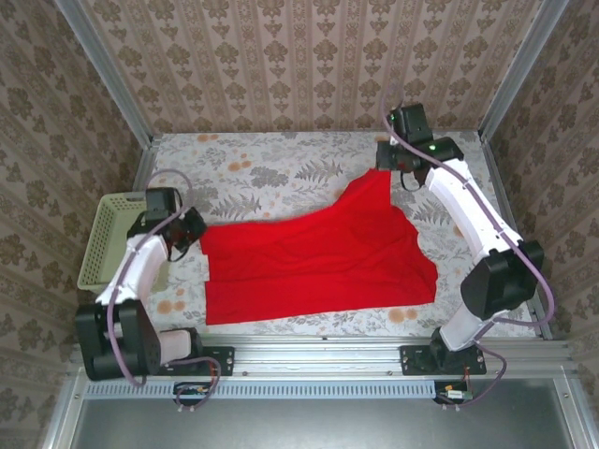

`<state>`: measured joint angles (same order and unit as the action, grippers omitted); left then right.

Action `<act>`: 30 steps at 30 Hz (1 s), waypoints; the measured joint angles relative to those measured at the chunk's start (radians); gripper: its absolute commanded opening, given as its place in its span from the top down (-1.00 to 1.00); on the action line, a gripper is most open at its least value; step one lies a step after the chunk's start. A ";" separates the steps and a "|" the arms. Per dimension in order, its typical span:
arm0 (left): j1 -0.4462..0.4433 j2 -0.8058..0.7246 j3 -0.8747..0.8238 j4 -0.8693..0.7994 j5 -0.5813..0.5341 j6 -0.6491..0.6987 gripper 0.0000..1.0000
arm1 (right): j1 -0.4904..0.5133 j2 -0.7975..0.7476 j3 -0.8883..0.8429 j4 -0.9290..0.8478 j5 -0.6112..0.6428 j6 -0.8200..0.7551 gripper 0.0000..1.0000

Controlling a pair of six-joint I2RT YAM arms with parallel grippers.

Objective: Fold the inside-out t-shirt

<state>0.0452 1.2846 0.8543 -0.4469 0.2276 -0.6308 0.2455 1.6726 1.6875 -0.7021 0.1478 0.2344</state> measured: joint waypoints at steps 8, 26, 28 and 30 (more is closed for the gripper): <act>0.036 0.318 0.237 0.030 0.025 0.033 1.00 | -0.051 0.293 0.285 0.095 -0.053 -0.100 1.00; 0.031 0.541 0.430 -0.032 0.018 0.092 1.00 | -0.051 0.624 0.689 0.080 -0.164 -0.266 1.00; 0.027 0.520 0.429 -0.045 0.009 0.095 1.00 | -0.051 0.598 0.647 0.075 -0.164 -0.266 1.00; 0.019 0.480 0.420 -0.047 0.002 0.098 1.00 | -0.051 0.534 0.549 0.072 -0.164 -0.265 1.00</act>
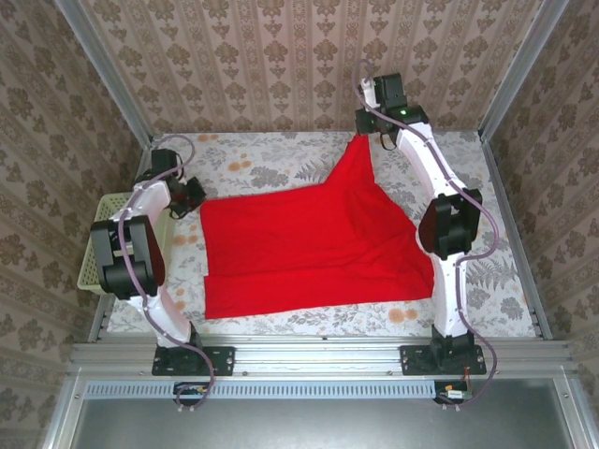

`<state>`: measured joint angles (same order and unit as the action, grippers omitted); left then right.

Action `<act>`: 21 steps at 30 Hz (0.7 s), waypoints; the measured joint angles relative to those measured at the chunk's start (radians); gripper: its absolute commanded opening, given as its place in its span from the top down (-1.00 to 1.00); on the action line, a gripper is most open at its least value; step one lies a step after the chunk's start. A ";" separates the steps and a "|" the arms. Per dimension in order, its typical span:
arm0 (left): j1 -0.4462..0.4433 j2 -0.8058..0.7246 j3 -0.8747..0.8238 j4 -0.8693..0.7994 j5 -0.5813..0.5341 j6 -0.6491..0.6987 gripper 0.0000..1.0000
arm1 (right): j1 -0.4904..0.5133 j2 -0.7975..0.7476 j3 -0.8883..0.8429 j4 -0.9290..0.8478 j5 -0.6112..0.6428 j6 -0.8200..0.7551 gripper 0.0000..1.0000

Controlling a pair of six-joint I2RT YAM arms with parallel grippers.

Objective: Fold the inside-out t-shirt

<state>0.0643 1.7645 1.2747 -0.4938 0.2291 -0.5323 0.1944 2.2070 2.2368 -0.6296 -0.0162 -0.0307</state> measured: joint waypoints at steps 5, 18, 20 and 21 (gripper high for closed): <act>-0.024 -0.174 -0.100 0.007 -0.010 0.006 0.99 | 0.011 -0.257 -0.336 0.029 0.000 0.011 1.00; -0.057 -0.557 -0.531 0.015 -0.051 0.006 0.94 | 0.028 -0.862 -1.059 0.108 -0.004 0.256 1.00; -0.058 -0.631 -0.590 0.012 -0.056 0.005 0.94 | 0.026 -0.937 -1.148 0.090 0.005 0.295 1.00; -0.059 -0.660 -0.612 0.011 -0.060 0.002 0.93 | 0.026 -0.969 -1.181 0.080 0.011 0.311 1.00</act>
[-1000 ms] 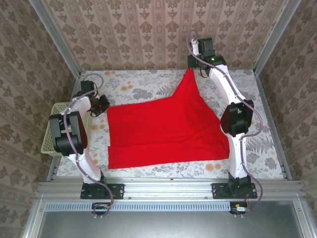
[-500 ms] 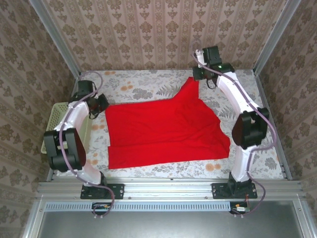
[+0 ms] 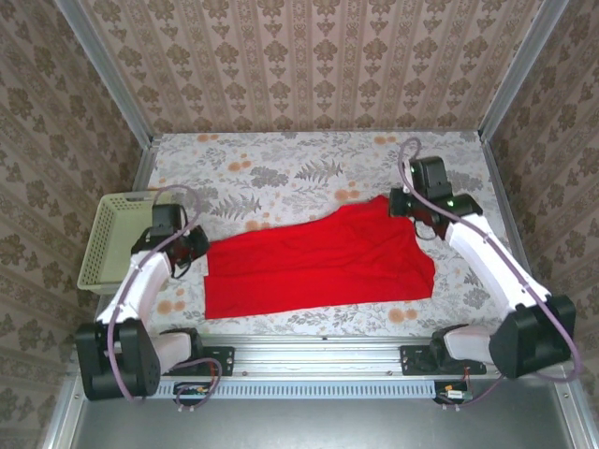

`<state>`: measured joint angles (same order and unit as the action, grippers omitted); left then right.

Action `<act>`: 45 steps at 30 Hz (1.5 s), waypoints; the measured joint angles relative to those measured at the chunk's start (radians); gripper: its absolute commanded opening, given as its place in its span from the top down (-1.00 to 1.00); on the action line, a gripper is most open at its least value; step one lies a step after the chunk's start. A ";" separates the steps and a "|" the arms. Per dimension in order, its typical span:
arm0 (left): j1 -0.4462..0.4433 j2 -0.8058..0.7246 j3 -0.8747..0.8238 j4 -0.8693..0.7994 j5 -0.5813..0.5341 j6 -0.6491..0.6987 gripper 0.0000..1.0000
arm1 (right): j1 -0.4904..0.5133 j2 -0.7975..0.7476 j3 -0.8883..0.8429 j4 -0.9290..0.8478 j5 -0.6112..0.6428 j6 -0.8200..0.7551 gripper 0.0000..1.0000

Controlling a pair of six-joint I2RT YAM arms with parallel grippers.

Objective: Fold the inside-out t-shirt

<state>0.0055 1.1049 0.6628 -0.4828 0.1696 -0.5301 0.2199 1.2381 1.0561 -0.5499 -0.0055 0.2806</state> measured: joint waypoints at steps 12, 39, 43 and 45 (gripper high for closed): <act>-0.006 -0.216 -0.179 -0.047 -0.045 -0.069 0.92 | -0.019 -0.380 -0.275 -0.139 0.074 0.234 1.00; -0.311 -0.040 0.067 -0.036 -0.139 -0.154 -0.11 | 0.072 0.035 -0.129 -0.055 0.033 0.323 -0.16; -0.323 0.151 0.076 0.054 -0.125 -0.143 -0.13 | 0.077 0.287 -0.029 0.013 -0.011 0.290 -0.12; -0.307 0.227 0.076 0.090 -0.114 -0.140 -0.14 | 0.075 0.388 0.014 0.045 -0.029 0.286 -0.10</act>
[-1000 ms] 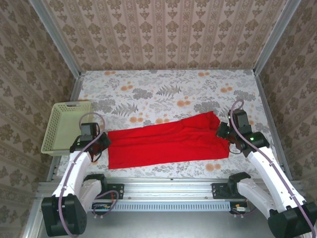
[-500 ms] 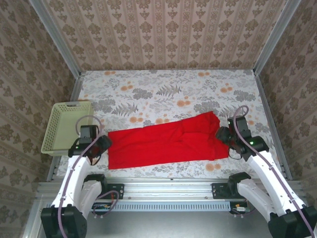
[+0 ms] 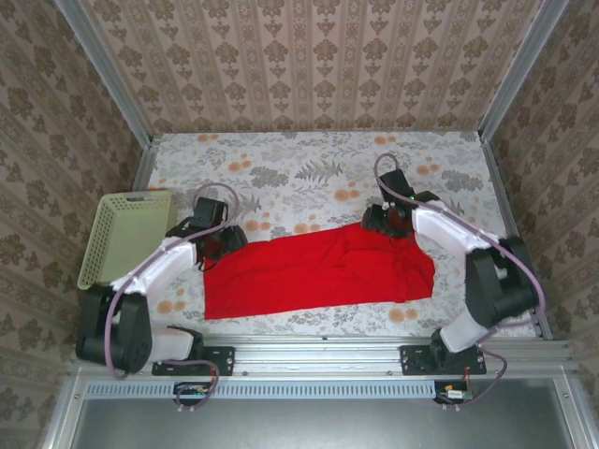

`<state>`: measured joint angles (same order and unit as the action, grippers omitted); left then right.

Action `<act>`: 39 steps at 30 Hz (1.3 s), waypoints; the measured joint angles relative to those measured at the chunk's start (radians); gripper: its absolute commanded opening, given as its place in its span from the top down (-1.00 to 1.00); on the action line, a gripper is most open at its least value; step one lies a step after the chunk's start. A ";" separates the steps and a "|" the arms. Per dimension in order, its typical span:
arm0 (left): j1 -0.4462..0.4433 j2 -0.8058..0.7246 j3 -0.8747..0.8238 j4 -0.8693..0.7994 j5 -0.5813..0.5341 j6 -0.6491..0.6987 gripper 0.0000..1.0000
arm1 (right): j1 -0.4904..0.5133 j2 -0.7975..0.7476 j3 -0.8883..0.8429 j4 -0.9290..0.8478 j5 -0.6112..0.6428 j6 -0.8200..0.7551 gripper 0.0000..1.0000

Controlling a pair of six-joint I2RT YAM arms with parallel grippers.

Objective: Fold the inside-out t-shirt

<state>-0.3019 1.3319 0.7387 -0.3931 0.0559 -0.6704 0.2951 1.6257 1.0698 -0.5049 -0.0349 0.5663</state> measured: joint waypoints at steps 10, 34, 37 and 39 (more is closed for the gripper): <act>0.158 0.134 -0.076 0.193 0.069 -0.024 -0.15 | -0.135 0.220 0.075 0.075 -0.035 0.055 -0.05; 0.079 0.005 -0.015 0.064 0.000 -0.017 -0.33 | -0.191 0.177 0.179 0.062 -0.023 -0.015 0.08; 0.091 0.050 -0.021 0.068 0.001 -0.017 -0.33 | -0.178 0.259 0.228 0.050 -0.033 -0.013 0.13; 0.108 0.074 -0.034 0.080 0.011 -0.017 -0.33 | -0.185 0.307 0.241 0.046 -0.031 -0.005 0.19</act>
<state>-0.1944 1.4059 0.7048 -0.3134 0.0669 -0.6876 0.1097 1.9331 1.3113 -0.4591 -0.0662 0.5610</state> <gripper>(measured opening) 0.663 0.430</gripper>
